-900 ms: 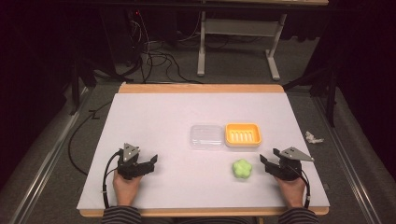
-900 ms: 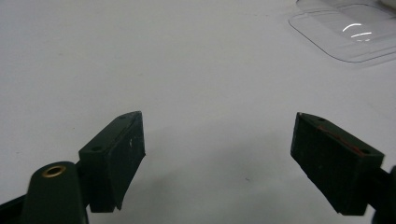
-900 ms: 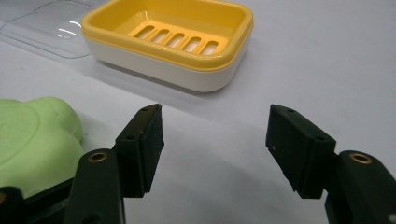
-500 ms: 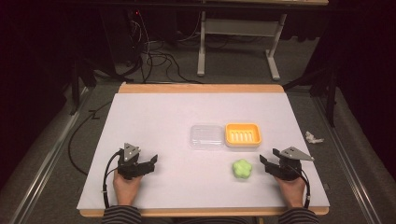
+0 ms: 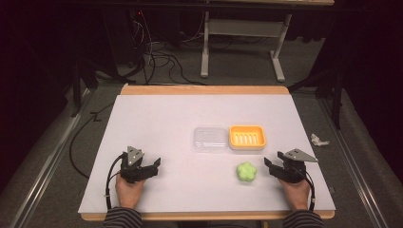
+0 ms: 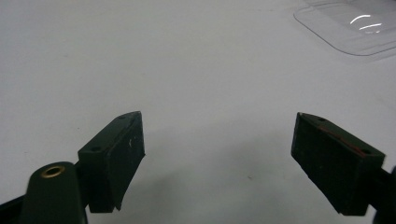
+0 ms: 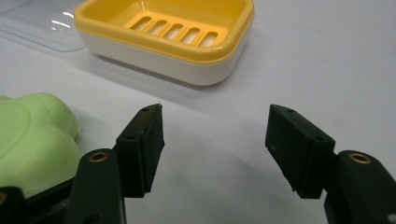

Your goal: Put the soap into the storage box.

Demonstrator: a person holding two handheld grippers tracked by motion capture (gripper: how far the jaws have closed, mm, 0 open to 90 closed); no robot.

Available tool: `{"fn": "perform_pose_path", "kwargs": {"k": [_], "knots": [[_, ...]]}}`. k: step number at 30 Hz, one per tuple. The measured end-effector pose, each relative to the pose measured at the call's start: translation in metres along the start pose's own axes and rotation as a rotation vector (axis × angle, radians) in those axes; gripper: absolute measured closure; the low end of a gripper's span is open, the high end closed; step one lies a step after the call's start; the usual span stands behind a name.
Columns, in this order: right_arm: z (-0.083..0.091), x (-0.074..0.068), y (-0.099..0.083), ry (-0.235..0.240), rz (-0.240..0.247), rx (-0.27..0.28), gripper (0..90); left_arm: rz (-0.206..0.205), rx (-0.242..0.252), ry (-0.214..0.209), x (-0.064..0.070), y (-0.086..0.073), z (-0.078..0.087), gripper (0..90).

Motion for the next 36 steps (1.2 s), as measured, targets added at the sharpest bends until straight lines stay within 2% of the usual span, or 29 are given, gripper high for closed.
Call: {"fn": "perform_pose_path", "kwargs": {"k": [2,5,8,14,23,27,36], "knots": [[0.000,-0.002,0.000,-0.007,0.021,0.004,37.6,-0.003,-0.028,0.004,0.000,-0.002,-0.003,16.4],[-0.001,-0.003,0.000,0.002,0.039,0.001,37.6,-0.033,-0.022,0.008,0.002,-0.004,-0.002,16.3],[0.000,-0.005,0.000,0.008,0.051,0.001,37.7,-0.016,-0.018,0.000,0.002,-0.003,-0.001,15.9],[0.000,-0.006,0.001,0.006,0.075,0.005,37.7,-0.019,-0.023,0.002,0.001,-0.003,-0.002,15.8],[0.007,-0.010,0.002,0.013,0.064,0.018,37.7,-0.007,-0.025,0.017,-0.001,-0.002,-0.004,15.6],[0.012,-0.012,-0.001,0.009,0.081,0.016,37.7,-0.006,-0.026,0.013,0.000,-0.002,-0.003,15.4],[0.026,-0.021,-0.003,0.031,0.063,0.018,37.4,-0.007,-0.029,0.004,0.000,-0.002,-0.002,15.3]]}}
Point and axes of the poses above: each handheld gripper's, and its own axes: z roughly backward along the jaws, y roughly out of its top, x roughly to its right, the point moved 6 cm from there along -z, roughly forward along the jaws, and after that the axes turned 8 degrees about -x, right-handed, at the moved point
